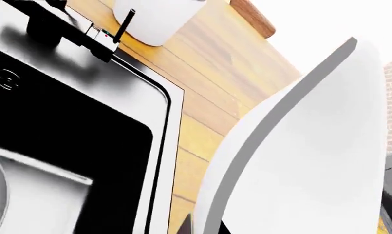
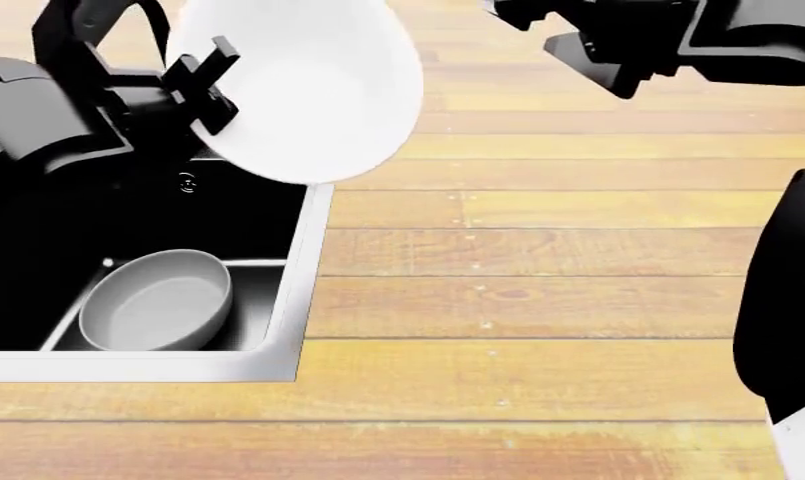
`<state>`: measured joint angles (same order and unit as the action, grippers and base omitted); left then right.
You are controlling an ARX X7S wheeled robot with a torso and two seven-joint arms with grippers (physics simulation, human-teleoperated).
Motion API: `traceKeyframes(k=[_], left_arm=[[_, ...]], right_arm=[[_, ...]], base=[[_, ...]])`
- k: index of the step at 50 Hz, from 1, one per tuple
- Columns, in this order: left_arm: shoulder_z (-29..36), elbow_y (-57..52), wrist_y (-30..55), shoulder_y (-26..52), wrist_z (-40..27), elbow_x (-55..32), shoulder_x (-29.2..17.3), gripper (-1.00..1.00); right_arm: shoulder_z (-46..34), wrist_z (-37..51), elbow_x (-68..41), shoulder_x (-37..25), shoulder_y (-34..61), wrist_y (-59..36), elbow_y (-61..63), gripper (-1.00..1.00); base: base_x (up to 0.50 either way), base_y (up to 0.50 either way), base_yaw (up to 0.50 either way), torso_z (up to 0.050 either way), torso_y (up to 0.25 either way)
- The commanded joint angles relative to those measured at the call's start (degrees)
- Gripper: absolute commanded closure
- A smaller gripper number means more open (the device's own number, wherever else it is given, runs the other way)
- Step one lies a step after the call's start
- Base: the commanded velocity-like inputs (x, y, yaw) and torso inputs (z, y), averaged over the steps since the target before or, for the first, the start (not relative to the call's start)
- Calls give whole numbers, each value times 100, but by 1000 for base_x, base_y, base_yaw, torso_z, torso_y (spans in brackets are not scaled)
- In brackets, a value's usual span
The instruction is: Stack the bowls in the sink.
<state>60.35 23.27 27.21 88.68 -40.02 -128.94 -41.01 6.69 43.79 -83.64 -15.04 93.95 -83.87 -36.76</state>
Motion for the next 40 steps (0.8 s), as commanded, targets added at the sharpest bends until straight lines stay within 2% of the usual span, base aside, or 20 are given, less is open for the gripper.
traceKeyframes(k=[1, 6, 14, 24, 31, 40], left_arm=[[-240, -758, -783, -209, -1872, -608, -375, 100], [-344, -802, -966, -288, -2260, -995, -405, 100], [-264, -1061, -1142, -280, -2664, -752, -615, 100], [-388, -1638, -1985, -610, -3451, -745, -1055, 100], [-430, -1695, -2630, -889, -3652, -581, -1126, 100], [-423, -1224, -2976, -1157, -3543, -621, -967, 100]], right_arm=[[-136, -209, 120, -139, 121, 308, -176, -100], [-139, -212, 116, -135, 103, 381, -165, -100], [-183, -324, 157, -182, 114, 489, -212, -100], [-220, -377, 139, -133, 92, 567, -227, -100], [-214, -328, 113, -156, 41, 607, -159, -100], [-208, -279, 52, -196, -12, 607, -107, -100]], base=[[0, 0, 0, 0, 0], [0, 0, 0, 0, 0], [0, 0, 0, 0, 0], [0, 0, 0, 0, 1], [0, 0, 0, 0, 0], [0, 0, 0, 0, 0]])
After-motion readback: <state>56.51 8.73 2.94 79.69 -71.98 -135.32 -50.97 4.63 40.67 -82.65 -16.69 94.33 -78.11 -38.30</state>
